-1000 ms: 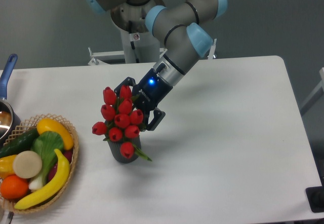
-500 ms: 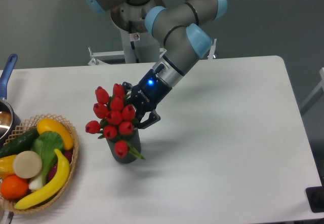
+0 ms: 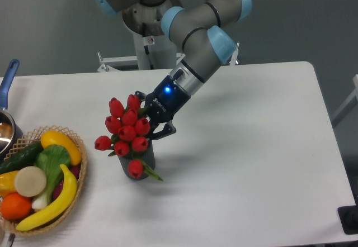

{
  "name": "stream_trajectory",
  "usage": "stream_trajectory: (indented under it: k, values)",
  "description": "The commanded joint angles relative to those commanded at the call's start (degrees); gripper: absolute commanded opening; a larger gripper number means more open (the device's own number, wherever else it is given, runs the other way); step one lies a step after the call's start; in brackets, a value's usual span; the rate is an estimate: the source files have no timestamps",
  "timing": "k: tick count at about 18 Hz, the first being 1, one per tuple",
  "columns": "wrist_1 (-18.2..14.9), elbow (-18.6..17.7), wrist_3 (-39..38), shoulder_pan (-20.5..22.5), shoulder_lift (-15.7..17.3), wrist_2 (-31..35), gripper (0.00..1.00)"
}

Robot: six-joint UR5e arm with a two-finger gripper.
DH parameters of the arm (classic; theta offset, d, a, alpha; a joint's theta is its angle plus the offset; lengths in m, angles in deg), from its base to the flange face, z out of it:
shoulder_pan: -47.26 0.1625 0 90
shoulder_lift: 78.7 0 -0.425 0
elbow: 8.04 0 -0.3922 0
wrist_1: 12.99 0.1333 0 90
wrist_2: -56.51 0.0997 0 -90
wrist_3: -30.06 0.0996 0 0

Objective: Pick up the flowers from the vase
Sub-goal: 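Close the gripper around the tulip stems just below the blooms, then lift the gripped tulips straight up out of the grey vase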

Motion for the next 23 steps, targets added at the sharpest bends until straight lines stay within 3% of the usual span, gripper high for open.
stream_trajectory:
  k: [12, 23]
  values:
    - [-0.09, 3.51, -12.65, 1.05, 6.06, -1.49, 0.4]
    - [0.0, 7.56, -21.89, 2.02, 9.67, -2.81, 0.4]
